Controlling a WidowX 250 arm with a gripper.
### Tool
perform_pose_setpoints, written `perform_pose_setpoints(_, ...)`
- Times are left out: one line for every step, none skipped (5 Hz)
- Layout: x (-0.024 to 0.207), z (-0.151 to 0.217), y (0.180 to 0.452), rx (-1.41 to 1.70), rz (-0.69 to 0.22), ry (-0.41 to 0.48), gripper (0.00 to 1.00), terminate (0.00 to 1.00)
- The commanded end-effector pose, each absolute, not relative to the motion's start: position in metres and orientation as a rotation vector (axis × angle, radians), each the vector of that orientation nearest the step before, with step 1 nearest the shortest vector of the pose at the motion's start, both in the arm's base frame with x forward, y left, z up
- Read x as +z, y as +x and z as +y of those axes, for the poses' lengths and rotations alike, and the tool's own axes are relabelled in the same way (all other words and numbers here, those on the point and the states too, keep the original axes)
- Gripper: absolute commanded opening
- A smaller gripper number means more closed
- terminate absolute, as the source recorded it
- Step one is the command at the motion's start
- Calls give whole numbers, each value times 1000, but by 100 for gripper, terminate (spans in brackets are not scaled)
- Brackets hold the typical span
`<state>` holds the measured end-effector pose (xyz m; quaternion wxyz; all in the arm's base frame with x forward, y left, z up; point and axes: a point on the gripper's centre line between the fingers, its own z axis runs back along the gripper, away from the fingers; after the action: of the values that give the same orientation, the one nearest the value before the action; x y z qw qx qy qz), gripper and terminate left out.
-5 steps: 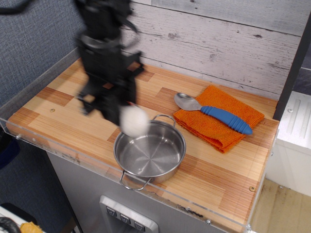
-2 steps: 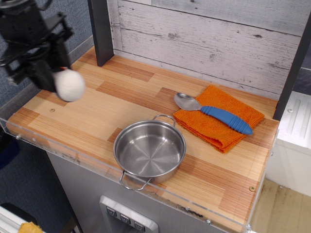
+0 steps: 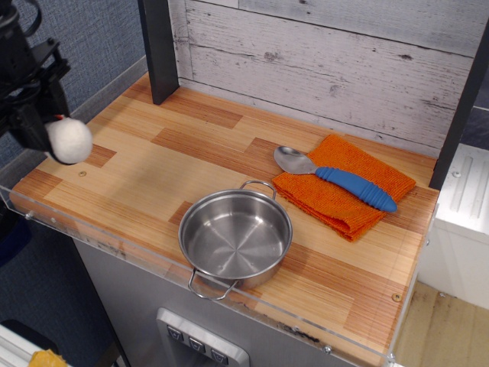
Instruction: Move the food item to the lower left side of the table
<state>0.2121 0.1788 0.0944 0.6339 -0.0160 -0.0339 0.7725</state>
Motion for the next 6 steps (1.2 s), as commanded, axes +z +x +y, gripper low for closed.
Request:
perform_pose_setpoints(87,212,203,1845,-129,5,0,0)
perform_pose_setpoints(75,225,202,1881,-107,11,0,0)
perform_pose_setpoints(66,233,202,1902,-106,20,0,0)
perform_pose_setpoints(53,240,207,1915,-87,20,0,0)
perform_pose_setpoints(45,239,211,1919,-79,16,0,0)
perform_pose_setpoints(40,232,210,1969,-45,34,100,0)
